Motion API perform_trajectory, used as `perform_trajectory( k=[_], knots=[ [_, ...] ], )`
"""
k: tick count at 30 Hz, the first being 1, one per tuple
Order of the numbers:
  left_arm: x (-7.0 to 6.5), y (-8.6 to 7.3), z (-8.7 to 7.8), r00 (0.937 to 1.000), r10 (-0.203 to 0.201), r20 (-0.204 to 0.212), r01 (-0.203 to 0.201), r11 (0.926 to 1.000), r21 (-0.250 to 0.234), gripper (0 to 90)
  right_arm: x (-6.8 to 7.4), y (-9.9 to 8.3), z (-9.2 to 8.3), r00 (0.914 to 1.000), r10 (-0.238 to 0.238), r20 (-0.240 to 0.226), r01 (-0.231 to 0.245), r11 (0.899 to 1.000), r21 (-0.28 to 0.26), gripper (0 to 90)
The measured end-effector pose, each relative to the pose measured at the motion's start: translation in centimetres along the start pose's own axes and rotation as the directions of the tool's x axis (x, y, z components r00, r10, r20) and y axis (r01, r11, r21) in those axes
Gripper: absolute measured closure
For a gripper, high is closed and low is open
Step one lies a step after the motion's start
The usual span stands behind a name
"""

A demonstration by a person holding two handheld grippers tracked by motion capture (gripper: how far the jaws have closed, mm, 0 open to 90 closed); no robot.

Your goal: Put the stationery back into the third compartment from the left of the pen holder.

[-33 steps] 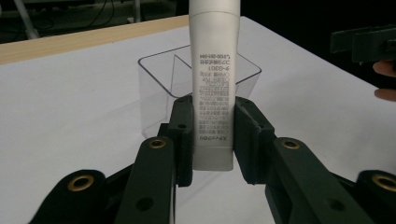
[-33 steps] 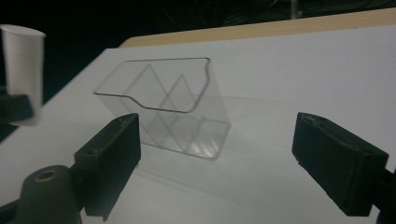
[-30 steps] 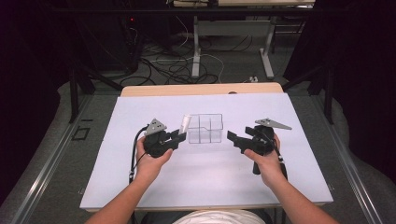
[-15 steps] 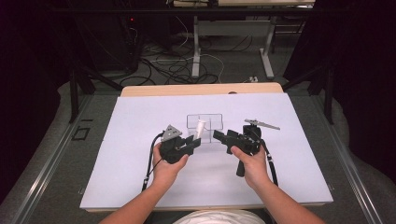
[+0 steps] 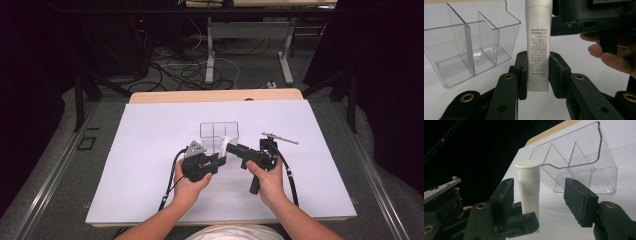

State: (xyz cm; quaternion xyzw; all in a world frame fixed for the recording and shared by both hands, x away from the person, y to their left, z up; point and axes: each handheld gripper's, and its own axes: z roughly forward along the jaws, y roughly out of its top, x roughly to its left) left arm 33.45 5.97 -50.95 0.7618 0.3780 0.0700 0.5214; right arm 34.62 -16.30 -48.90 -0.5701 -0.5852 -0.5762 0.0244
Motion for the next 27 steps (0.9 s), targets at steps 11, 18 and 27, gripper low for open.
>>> perform_trajectory(
  k=[11,18,27],
  knots=[
    [-1.2,-0.6,0.9,0.9975,0.058,0.041,-0.060,0.9975,0.036,71.0,-0.3,-0.4,0.4,1.0000,0.005,-0.001,-0.005,1.000,-0.001,50.3],
    [-1.6,-0.6,0.9,0.9961,0.068,0.056,-0.070,0.9970,0.033,71.0,-0.4,-0.7,0.6,0.9999,0.012,-0.004,-0.012,0.999,0.032,60.1],
    [-1.6,-0.8,1.2,0.9963,0.053,0.067,-0.055,0.9981,0.029,70.9,-0.8,-0.5,0.5,0.9996,0.027,-0.003,-0.027,0.999,0.030,65.8]
  ],
)
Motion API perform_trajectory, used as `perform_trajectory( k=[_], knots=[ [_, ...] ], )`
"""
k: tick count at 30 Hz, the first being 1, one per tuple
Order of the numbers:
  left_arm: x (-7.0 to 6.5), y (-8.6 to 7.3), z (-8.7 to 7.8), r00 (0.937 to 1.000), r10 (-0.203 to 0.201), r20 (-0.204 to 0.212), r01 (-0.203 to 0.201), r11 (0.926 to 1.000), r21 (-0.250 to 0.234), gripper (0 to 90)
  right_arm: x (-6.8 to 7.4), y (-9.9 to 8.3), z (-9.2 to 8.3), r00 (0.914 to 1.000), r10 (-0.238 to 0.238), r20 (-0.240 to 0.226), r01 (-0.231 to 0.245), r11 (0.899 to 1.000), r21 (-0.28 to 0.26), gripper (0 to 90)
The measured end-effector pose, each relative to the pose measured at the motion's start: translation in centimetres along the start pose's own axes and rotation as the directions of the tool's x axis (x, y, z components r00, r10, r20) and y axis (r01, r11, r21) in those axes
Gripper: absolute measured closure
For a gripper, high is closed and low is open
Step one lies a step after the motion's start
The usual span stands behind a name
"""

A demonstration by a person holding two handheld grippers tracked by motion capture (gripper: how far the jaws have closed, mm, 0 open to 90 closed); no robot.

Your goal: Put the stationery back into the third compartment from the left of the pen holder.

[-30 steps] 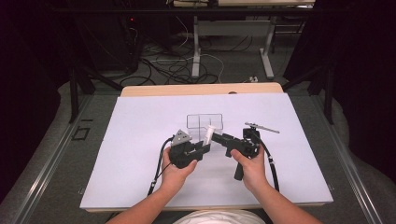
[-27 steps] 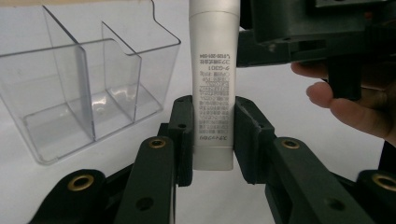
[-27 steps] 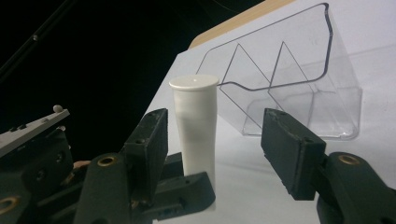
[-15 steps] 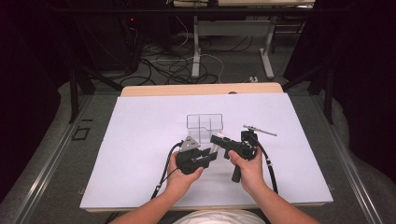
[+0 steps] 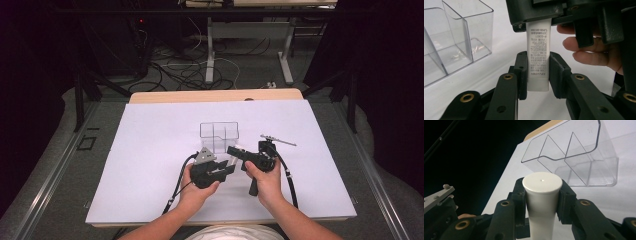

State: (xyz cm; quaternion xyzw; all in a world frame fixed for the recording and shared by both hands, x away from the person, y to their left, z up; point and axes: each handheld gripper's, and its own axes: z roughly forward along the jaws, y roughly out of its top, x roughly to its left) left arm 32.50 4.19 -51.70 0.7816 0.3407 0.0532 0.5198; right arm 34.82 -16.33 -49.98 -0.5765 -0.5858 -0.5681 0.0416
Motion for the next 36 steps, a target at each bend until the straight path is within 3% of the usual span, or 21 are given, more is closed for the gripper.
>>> perform_trajectory(
  k=[3,7,14,16,17,18,21,23,24,25,27,28,30,31,34,36],
  knots=[
    [0.2,0.0,-0.1,0.9999,0.008,0.007,-0.008,0.9999,0.011,70.6,0.0,0.0,0.0,1.0000,-0.008,0.004,0.008,1.000,0.006,65.9],
    [0.3,0.0,-0.2,0.9998,-0.016,0.014,0.016,0.9999,0.006,69.4,0.1,0.1,0.2,1.0000,-0.008,0.001,0.008,1.000,0.009,66.0],
    [0.6,-0.2,-0.4,0.9999,-0.007,0.014,0.007,0.9999,0.015,60.7,0.9,1.1,0.1,0.9978,-0.066,-0.003,0.066,0.998,-0.019,66.1],
    [0.9,-0.2,-0.5,1.0000,0.009,0.003,-0.009,0.9995,0.029,57.4,1.2,2.0,-0.2,0.9938,-0.109,0.020,0.110,0.993,-0.039,66.1],
    [0.9,-0.2,-0.5,1.0000,0.009,0.000,-0.009,0.9996,0.027,56.1,1.3,2.3,-0.2,0.9925,-0.119,0.027,0.120,0.992,-0.047,66.1],
    [1.2,-0.1,-0.6,0.9990,0.044,-0.012,-0.044,0.9988,0.020,54.9,1.3,2.6,-0.2,0.9913,-0.128,0.032,0.130,0.990,-0.052,66.1],
    [1.6,0.1,-1.0,0.9966,0.071,-0.040,-0.071,0.9975,0.005,52.6,1.5,3.2,-0.2,0.9883,-0.144,0.050,0.147,0.987,-0.065,66.1],
    [2.1,0.3,-1.4,0.9959,0.074,-0.053,-0.073,0.9973,0.003,49.5,1.7,4.2,0.0,0.9786,-0.190,0.078,0.197,0.976,-0.091,66.0],
    [2.3,0.5,-1.6,0.9953,0.072,-0.064,-0.073,0.9974,-0.002,49.5,1.7,4.2,0.0,0.9786,-0.190,0.078,0.197,0.976,-0.091,66.0],
    [2.6,0.6,-1.9,0.9945,0.077,-0.071,-0.077,0.9970,-0.003,47.9,2.0,4.8,0.1,0.9718,-0.217,0.093,0.225,0.970,-0.095,66.1],
    [3.1,0.9,-2.3,0.9941,0.077,-0.076,-0.078,0.9969,-0.009,47.2,2.2,5.0,0.2,0.9672,-0.230,0.108,0.241,0.965,-0.101,66.0],
    [3.4,1.0,-2.5,0.9941,0.072,-0.081,-0.073,0.9973,-0.011,45.6,2.5,5.5,0.4,0.9562,-0.260,0.134,0.275,0.955,-0.110,66.0],
    [3.9,1.2,-2.9,0.9928,0.072,-0.096,-0.073,0.9973,-0.009,45.2,2.8,5.8,0.6,0.9429,-0.296,0.153,0.314,0.943,-0.109,66.0],
    [4.2,1.3,-3.2,0.9932,0.054,-0.103,-0.056,0.9983,-0.013,45.2,2.8,5.8,0.6,0.9429,-0.296,0.153,0.314,0.943,-0.109,66.0],
    [5.0,1.5,-3.7,0.9951,0.016,-0.098,-0.020,0.9991,-0.036,44.5,3.2,6.2,1.2,0.9149,-0.354,0.195,0.379,0.919,-0.111,66.0],
    [5.5,1.5,-4.0,0.9938,-0.002,-0.111,-0.003,0.9991,-0.042,43.2,3.4,6.5,1.6,0.9045,-0.371,0.210,0.399,0.910,-0.109,66.0]
  ],
)
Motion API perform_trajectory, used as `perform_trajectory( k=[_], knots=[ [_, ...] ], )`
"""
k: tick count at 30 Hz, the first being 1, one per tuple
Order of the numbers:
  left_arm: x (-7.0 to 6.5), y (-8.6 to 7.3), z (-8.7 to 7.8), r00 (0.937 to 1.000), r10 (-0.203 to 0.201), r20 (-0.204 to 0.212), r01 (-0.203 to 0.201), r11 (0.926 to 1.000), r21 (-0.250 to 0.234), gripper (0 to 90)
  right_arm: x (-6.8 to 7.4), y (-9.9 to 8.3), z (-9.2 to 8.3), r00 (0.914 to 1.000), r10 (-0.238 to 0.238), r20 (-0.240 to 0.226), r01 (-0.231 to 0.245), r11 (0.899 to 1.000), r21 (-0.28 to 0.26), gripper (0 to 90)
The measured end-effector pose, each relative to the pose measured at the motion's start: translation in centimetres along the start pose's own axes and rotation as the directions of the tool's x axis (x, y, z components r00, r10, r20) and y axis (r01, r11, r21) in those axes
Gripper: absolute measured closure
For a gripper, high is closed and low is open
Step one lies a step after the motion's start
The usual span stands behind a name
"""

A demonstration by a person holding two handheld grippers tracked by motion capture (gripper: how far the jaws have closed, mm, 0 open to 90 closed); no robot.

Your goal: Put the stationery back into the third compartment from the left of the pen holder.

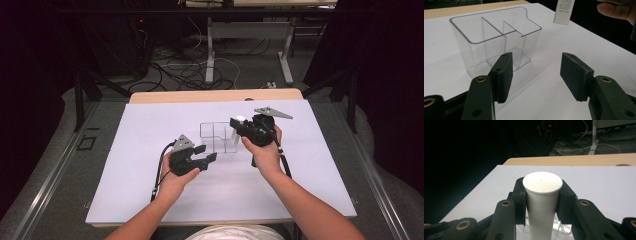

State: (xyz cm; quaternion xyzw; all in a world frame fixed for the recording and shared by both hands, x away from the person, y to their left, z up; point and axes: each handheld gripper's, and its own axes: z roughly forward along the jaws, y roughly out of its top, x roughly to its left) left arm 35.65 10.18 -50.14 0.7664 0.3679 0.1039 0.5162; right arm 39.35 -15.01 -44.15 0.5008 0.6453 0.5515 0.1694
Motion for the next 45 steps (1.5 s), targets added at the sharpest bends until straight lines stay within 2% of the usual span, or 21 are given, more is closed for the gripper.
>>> perform_trajectory(
  k=[2,4,5,6,9,10,12,13,18,19,22,26,31,37,40,45],
  knots=[
    [0.4,-0.1,-0.1,0.9997,-0.018,-0.019,0.017,0.9998,-0.014,39.5,0.1,0.1,0.5,0.9999,-0.009,0.009,0.008,1.000,0.005,66.0],
    [0.9,-0.1,-0.3,0.9988,-0.014,-0.046,0.014,0.9998,-0.013,36.2,0.2,0.2,1.1,0.9995,-0.024,0.023,0.023,1.000,0.006,66.0],
    [1.0,-0.1,-0.3,0.9979,-0.037,-0.053,0.036,0.9991,-0.021,33.6,0.2,0.2,1.3,0.9990,-0.032,0.031,0.032,0.999,0.005,66.0],
    [1.2,-0.1,-0.4,0.9973,-0.032,-0.065,0.031,0.9991,-0.028,30.9,0.3,0.2,1.6,0.9986,-0.037,0.039,0.037,0.999,0.004,66.0],
    [1.6,-0.1,-0.6,0.9941,-0.056,-0.093,0.052,0.9976,-0.045,23.9,0.5,0.3,2.2,0.9961,-0.066,0.058,0.066,0.998,0.001,66.0],
    [1.8,0.0,-0.6,0.9935,-0.050,-0.102,0.045,0.9977,-0.050,20.8,0.4,0.3,2.4,0.9946,-0.081,0.065,0.081,0.997,-0.005,66.0],
    [2.0,0.0,-0.6,0.9906,-0.071,-0.117,0.065,0.9965,-0.052,15.8,0.5,0.3,2.7,0.9915,-0.101,0.082,0.103,0.995,-0.011,66.0],
    [2.2,0.0,-0.7,0.9907,-0.052,-0.126,0.047,0.9978,-0.047,15.8,0.5,0.2,2.9,0.9904,-0.107,0.088,0.108,0.994,-0.012,66.0],
    [2.7,0.0,-0.7,0.9848,-0.092,-0.147,0.085,0.9950,-0.053,8.1,0.5,-0.1,3.7,0.9867,-0.122,0.107,0.123,0.992,-0.005,66.0],
    [2.9,0.0,-0.7,0.9843,-0.082,-0.157,0.075,0.9961,-0.047,6.2,0.6,-0.2,3.8,0.9855,-0.128,0.111,0.129,0.992,-0.004,66.0],
    [3.2,-0.1,-0.6,0.9796,-0.099,-0.175,0.093,0.9949,-0.040,0.8,0.7,-0.5,4.3,0.9794,-0.158,0.126,0.159,0.987,0.002,66.0],
    [3.4,-0.2,-0.6,0.9730,-0.110,-0.203,0.105,0.9939,-0.036,0.4,0.6,-0.8,4.9,0.9715,-0.182,0.152,0.184,0.983,0.000,66.0],
    [3.6,-0.3,-0.5,0.9717,-0.108,-0.210,0.104,0.9941,-0.032,0.4,0.2,-1.2,5.8,0.9688,-0.177,0.174,0.176,0.984,0.023,66.0],
    [3.7,-0.4,-0.5,0.9703,-0.103,-0.219,0.099,0.9947,-0.026,0.4,-0.3,-1.8,6.4,0.9673,-0.170,0.188,0.166,0.985,0.038,66.0],
    [3.8,-0.4,-0.5,0.9684,-0.113,-0.222,0.109,0.9936,-0.029,0.4,-0.6,-2.0,6.4,0.9687,-0.160,0.190,0.153,0.987,0.047,65.9],
    [3.9,-0.5,-0.5,0.9690,-0.106,-0.223,0.104,0.9944,-0.023,0.4,-0.7,-2.1,6.4,0.9705,-0.156,0.184,0.146,0.987,0.063,65.8]
  ],
)
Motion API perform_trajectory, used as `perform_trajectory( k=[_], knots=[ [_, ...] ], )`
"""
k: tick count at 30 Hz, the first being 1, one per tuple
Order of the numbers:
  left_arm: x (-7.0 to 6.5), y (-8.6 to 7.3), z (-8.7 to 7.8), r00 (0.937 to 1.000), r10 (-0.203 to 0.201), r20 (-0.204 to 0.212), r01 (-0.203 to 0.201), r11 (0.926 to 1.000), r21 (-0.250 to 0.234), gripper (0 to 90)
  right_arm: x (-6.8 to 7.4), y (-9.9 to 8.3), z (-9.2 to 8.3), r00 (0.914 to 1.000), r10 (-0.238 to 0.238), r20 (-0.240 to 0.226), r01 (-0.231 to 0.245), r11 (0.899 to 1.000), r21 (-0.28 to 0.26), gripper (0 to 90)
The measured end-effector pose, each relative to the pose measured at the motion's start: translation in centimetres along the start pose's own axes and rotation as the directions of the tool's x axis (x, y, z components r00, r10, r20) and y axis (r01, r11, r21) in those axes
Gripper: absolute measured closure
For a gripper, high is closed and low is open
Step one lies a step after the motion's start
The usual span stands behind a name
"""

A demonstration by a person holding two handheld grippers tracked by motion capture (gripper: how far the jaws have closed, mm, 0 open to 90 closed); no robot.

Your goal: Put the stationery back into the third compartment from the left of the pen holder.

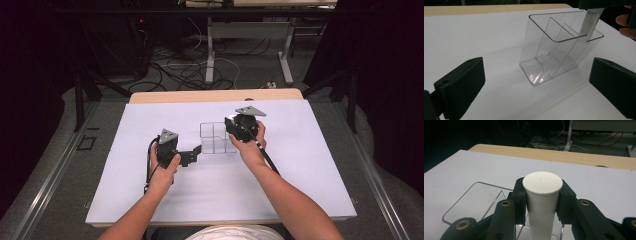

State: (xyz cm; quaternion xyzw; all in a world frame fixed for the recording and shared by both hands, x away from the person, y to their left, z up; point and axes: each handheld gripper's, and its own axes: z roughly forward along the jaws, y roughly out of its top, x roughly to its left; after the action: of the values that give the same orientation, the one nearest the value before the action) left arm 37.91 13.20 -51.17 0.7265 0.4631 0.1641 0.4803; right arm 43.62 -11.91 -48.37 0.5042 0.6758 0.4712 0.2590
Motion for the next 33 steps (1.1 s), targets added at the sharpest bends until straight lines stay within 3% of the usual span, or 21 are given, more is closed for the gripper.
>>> perform_trajectory(
  k=[5,7,12,18,23,33],
  knots=[
    [0.0,0.0,0.0,1.0000,0.002,-0.002,-0.002,1.0000,0.000,0.4,0.1,0.0,-0.2,1.0000,0.006,-0.007,-0.006,1.000,0.003,59.8],
    [0.0,0.0,0.0,1.0000,-0.005,-0.001,0.005,1.0000,0.001,0.4,0.1,0.2,-0.4,0.9999,0.009,-0.009,-0.010,1.000,-0.020,55.2],
    [0.1,0.0,0.0,0.9999,-0.008,-0.011,0.008,0.9999,-0.009,0.4,0.2,0.6,-1.4,0.9986,0.017,-0.049,-0.019,0.999,-0.045,43.3],
    [0.5,0.0,-0.3,0.9996,-0.006,-0.028,0.005,1.0000,-0.008,0.4,-0.4,0.7,-3.0,0.9987,-0.013,-0.049,0.013,1.000,-0.008,25.8],
    [0.7,0.0,-0.3,0.9994,-0.009,-0.034,0.009,0.9999,-0.006,0.4,-1.6,0.2,-4.4,0.9985,-0.014,-0.054,0.015,1.000,0.023,16.7],
    [0.9,-0.1,-0.3,0.9989,-0.012,-0.046,0.012,0.9999,-0.005,0.4,-5.2,-1.2,-6.6,0.9993,0.025,-0.029,-0.023,0.997,0.072,7.8]
  ],
)
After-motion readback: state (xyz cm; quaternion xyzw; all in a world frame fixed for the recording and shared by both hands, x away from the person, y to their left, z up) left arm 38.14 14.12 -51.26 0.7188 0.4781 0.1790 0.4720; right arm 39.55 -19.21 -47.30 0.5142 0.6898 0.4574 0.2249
